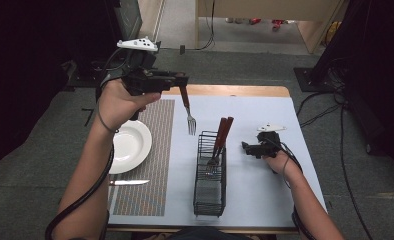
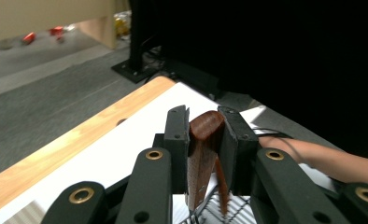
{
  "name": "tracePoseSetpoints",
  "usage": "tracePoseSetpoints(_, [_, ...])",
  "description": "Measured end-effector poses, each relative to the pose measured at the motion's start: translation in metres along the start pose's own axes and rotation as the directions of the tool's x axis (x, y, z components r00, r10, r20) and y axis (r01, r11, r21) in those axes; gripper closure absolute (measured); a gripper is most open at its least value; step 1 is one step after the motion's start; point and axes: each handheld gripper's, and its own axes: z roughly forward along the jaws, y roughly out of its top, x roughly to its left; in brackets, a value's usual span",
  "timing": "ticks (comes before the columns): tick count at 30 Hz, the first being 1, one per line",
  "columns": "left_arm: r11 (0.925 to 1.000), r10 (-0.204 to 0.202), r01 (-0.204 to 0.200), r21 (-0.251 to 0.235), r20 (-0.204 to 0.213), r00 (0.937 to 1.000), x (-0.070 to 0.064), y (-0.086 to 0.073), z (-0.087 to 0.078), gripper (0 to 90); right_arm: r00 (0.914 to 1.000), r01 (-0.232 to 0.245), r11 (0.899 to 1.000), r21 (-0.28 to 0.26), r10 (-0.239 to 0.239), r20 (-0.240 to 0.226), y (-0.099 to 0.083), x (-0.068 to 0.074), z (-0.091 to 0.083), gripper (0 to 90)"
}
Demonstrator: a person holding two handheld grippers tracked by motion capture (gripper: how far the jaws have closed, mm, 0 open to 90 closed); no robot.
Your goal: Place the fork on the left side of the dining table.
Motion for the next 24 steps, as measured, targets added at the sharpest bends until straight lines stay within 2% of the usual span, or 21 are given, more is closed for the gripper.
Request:
tracePoseSetpoints(4, [0.9994, -0.031, 0.031, 0.015, -0.041, 0.9987, 0.016, -0.011, 0.008, 75.8, 1.0, 0.0, 1.0, 0.0, 0.0, 0.0, 0.0, 0.0, 0.0, 11.5])
tracePoseSetpoints(10, [0.9941, -0.101, 0.104, 0.032, -0.086, 0.9912, 0.042, -0.034, 0.022, 75.7, 1.0, 0.001, 1.0, 0.0, -0.001, 0.0, 0.0, 0.0, 0.0, 11.4])
tracePoseSetpoints(13, [0.9929, -0.107, 0.111, 0.043, -0.089, 0.9903, 0.051, -0.044, 0.027, 75.8, 1.0, 0.0, 1.0, -0.001, 0.0, 0.0, 0.0, 0.0, 0.0, 11.4])
tracePoseSetpoints(15, [0.9921, -0.108, 0.114, 0.052, -0.104, 0.9886, 0.057, -0.051, 0.03, 75.7, 1.0, 0.002, 1.0, -0.001, -0.002, -0.001, 0.0, 0.0, 0.0, 11.4])
tracePoseSetpoints(21, [0.984, -0.176, 0.178, 0.007, -0.115, 0.9776, 0.072, -0.067, 0.029, 75.7, 1.0, 0.0, 1.0, -0.001, 0.0, 0.0, 0.0, 0.0, 0.0, 11.4])
tracePoseSetpoints(24, [0.9821, -0.185, 0.188, 0.009, -0.143, 0.9724, 0.08, -0.07, 0.029, 75.8, 1.0, 0.0, 1.0, 0.0, 0.0, 0.0, 0.0, 0.0, 0.0, 11.4])
